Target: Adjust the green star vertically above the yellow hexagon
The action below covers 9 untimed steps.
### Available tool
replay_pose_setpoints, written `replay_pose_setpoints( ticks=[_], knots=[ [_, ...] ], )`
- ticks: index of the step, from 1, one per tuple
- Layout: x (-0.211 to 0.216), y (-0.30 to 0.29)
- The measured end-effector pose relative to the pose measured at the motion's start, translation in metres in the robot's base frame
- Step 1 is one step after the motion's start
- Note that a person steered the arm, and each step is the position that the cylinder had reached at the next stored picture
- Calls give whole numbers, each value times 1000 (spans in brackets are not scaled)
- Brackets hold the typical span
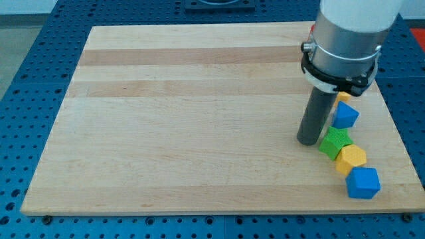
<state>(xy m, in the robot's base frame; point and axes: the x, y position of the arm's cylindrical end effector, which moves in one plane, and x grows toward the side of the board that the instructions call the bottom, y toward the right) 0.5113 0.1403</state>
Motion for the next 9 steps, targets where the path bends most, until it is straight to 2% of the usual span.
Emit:
replay_pose_setpoints(
  ticks=[6,9],
  knots=[
    [25,-1],
    [12,9]
  ],
)
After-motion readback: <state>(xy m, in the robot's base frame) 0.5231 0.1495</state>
